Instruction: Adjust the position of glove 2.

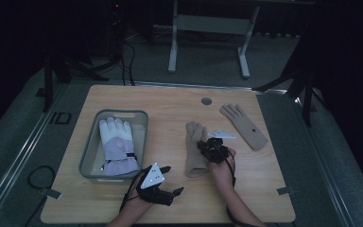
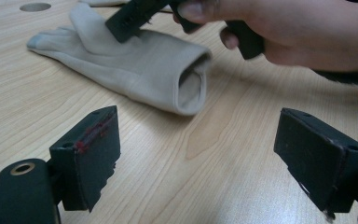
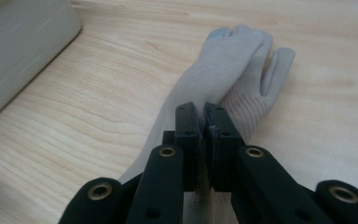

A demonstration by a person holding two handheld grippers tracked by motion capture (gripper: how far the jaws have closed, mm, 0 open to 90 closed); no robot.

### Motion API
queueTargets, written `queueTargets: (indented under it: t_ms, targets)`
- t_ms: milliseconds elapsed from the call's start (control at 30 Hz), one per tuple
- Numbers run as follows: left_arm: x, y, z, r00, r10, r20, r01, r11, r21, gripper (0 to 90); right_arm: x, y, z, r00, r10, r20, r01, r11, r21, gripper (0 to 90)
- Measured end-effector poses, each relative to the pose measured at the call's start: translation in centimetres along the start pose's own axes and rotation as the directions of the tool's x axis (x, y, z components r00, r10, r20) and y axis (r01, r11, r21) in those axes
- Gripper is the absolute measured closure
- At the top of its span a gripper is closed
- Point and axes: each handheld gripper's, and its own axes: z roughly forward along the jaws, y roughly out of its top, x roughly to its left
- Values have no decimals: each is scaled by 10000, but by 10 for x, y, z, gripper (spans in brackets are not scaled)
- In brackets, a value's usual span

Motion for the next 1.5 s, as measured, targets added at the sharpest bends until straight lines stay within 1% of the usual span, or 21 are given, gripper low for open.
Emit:
queueTargets:
  t_ms: [33,67,100,133,200,267,433,500,533,600,667,767,833,933,967,1033,1067,1133,1200,1300,1500]
  targets:
    - [0,0,0,10000,4,3,-4,10000,10,143,4,-2,0,9999,128,37,-128,9998,119,845]
    - [0,0,0,10000,21,3,-21,10000,3,143,8,-5,2,9999,142,54,-144,9995,289,843]
    - [0,0,-1,10000,35,0,-35,10000,-8,144,11,-8,4,9998,155,119,-159,9994,322,842]
    - [0,1,-1,10000,31,-1,-31,10000,-33,143,14,-10,7,9998,-2,176,-6,9991,423,838]
    - [0,1,-1,10000,38,-6,-38,10000,-42,143,16,-15,13,9997,-161,186,149,9980,610,819]
    - [1,0,-1,10000,28,2,-28,10000,-25,143,16,-18,18,9999,-91,60,86,9968,792,777]
    - [2,-2,1,10000,14,19,-14,10000,32,144,20,-21,19,9999,-162,-23,164,9980,613,669]
    - [1,-2,2,10000,39,-7,-39,10000,25,143,22,-21,20,9998,-179,-68,183,9981,580,646]
    - [1,-2,2,10000,56,-14,-55,10000,13,143,22,-21,19,9998,-134,-136,141,9983,574,643]
    - [1,-3,1,10000,75,-37,-75,10000,9,143,24,-21,18,9995,-312,-25,313,9981,531,635]
    - [2,-4,2,10000,46,-13,-46,10000,-11,144,22,-18,14,9997,-189,-167,196,9989,435,633]
    - [2,-4,2,10000,51,27,-51,10000,18,143,18,-13,4,9985,-438,-314,445,9987,233,619]
    - [2,-4,3,10000,66,39,-67,10000,47,144,13,-9,-4,9971,-620,-452,625,9980,86,612]
    - [1,-4,3,10000,75,40,-75,10000,39,143,2,-3,-14,9939,-1000,-468,994,9949,-147,609]
    - [1,-4,3,9999,96,40,-96,9999,48,143,-2,-1,-17,9926,-1180,-298,1175,9929,-184,608]
    - [1,-4,3,10000,59,50,-59,10000,17,143,-13,2,-24,9907,-1330,-290,1323,9909,-258,610]
    - [1,-4,3,10000,53,45,-53,10000,0,143,-19,3,-27,9899,-1407,-168,1402,9897,-295,610]
    - [1,-4,3,10000,52,59,-52,10000,-10,143,-32,4,-33,9881,-1527,-196,1518,9875,-420,611]
    - [1,-4,3,10000,61,67,-61,10000,-4,143,-45,5,-38,9850,-1726,-88,1720,9839,-487,615]
    - [1,-4,3,9999,79,91,-79,10000,17,143,-65,6,-46,9828,-1839,175,1846,9814,-535,615]
    - [1,-5,5,9999,55,113,-56,10000,58,143,-101,10,-57,9869,-1530,510,1555,9866,-500,631]
